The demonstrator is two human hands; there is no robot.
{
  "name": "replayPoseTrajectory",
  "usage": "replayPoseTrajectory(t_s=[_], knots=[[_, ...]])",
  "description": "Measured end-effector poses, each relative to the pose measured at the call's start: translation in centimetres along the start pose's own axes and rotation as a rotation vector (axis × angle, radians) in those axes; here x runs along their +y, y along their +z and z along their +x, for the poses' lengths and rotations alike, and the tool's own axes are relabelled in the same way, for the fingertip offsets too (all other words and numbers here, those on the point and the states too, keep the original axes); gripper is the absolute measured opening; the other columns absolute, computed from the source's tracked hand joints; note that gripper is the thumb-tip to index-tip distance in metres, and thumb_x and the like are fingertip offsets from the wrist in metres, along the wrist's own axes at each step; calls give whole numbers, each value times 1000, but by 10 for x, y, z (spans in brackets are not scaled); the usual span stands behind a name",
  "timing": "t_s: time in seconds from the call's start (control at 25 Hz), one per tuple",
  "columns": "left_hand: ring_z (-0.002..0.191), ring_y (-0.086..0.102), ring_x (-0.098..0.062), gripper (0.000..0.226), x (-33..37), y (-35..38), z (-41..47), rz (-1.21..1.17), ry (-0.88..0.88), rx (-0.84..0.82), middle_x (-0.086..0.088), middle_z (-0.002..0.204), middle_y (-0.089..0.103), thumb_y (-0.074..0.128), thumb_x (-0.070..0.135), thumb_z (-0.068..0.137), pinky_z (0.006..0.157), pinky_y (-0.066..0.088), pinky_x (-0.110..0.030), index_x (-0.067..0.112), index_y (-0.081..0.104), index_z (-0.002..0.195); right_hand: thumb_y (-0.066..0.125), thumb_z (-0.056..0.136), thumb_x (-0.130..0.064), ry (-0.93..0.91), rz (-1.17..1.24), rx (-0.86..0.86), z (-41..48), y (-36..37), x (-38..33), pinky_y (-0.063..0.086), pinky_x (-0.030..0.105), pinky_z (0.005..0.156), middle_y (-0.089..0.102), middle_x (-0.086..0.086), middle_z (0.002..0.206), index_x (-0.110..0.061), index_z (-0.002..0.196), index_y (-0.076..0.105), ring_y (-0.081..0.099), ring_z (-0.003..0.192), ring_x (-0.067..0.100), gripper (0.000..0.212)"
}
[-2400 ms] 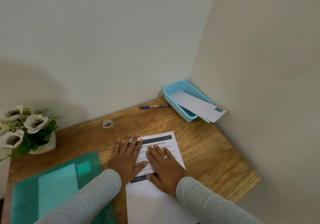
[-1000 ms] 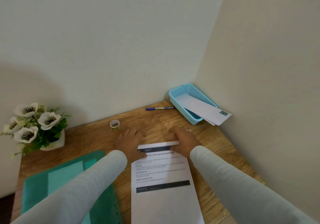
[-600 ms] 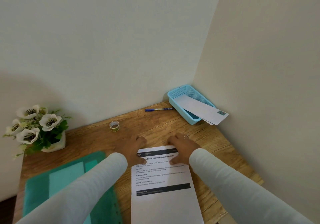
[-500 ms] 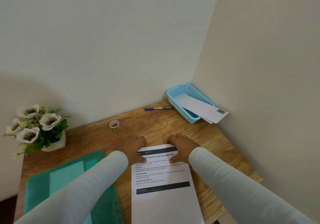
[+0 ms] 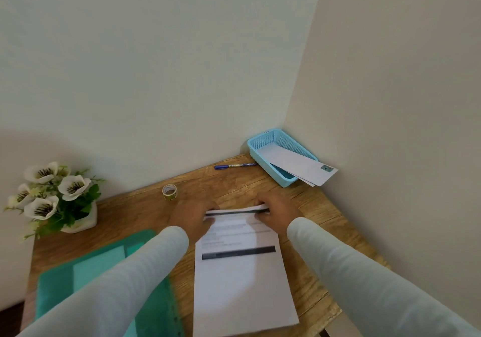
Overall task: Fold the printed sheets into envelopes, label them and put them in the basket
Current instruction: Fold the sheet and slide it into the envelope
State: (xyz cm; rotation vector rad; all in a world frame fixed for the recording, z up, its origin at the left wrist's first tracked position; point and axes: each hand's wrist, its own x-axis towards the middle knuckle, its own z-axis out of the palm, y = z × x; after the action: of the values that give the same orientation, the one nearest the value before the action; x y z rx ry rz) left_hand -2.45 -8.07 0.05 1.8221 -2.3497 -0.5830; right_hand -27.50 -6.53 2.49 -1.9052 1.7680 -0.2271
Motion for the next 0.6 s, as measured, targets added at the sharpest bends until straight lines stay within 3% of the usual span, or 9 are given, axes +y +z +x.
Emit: replayPoseTrajectory(t_s=[0.08,0.16,0.28,0.4,0.48,0.6], knots=[[105,62,-11,30,2,-7,3,9,20,93,11,125,69,56,29,102,80,47,-19,37,65,130,72,95,-25,-33,-9,103,0,-7,-2,49,20,73,63,-10,95,-37,89,55,61,90,13,21],[106,61,-11,33,3,-8,2,13,69,122,10,128,68,50,29,105,78,47,-18,39,62,134,72,95,-27,-74,-66,167,-3,-9,-2,55,21,77,64,-9,104,-38,92,56,62,98,14,19],[121,58,-16,40,-2,13,-8,35,144,120,10,142,59,49,31,105,95,47,-23,42,51,143,70,95,-39,-106,-218,135,-12,2,4,56,32,92,61,-8,126,-38,114,59,56,113,19,22],[149,30,-17,53,-11,41,-18,101,139,-62,12,163,32,45,53,102,120,24,-34,43,34,153,61,94,-58,-88,-288,-36,-22,26,13,43,41,111,49,-7,149,-36,141,51,45,136,24,53],[155,11,-17,63,-14,55,-20,192,156,-114,12,168,16,36,65,99,124,6,-39,42,26,157,48,99,-62,-81,-330,-89,-24,44,18,27,45,122,31,-2,165,-32,155,35,27,152,26,65],[156,3,-19,63,-2,63,-14,243,211,-79,8,169,12,25,62,101,124,1,-43,36,22,159,27,106,-59,-99,-438,-72,-24,66,21,7,47,127,5,2,173,-27,164,13,2,159,27,68]])
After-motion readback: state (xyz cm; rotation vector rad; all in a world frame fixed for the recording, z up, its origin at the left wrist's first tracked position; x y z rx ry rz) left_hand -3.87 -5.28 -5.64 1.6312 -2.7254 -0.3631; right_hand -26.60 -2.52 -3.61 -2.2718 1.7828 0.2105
